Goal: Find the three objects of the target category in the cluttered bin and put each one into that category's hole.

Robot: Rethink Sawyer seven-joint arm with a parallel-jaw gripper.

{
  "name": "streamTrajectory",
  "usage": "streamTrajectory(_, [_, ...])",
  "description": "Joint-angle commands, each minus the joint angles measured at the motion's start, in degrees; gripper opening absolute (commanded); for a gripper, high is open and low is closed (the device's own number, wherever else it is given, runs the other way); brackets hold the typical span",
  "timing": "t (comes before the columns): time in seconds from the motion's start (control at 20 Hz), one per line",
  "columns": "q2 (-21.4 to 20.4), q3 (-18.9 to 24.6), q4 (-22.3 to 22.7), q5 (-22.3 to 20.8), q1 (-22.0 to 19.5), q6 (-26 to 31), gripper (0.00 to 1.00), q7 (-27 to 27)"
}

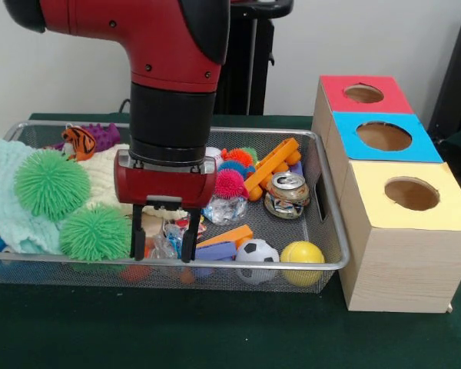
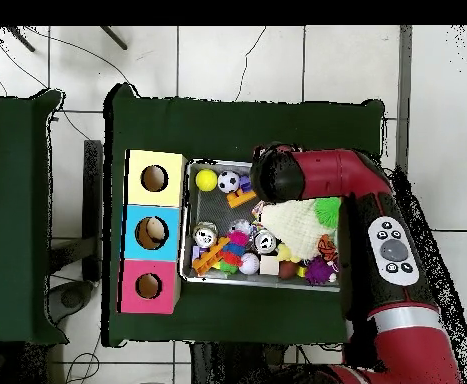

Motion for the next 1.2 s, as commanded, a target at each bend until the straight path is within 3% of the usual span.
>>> streamTrajectory(0.05, [-1.00, 7.23, 3.87, 0.07, -2.94, 11.87, 1.00, -18.76])
streamTrajectory(0.45, [-0.53, 7.15, 1.82, -4.89, -2.75, 13.48, 1.00, -21.50])
streamTrajectory(0.85, [0.81, 8.79, 2.83, -4.57, -3.61, 12.91, 1.00, -21.04])
streamTrajectory(1.2, [3.11, 11.17, 3.95, -4.68, -4.78, 13.97, 1.00, -24.21])
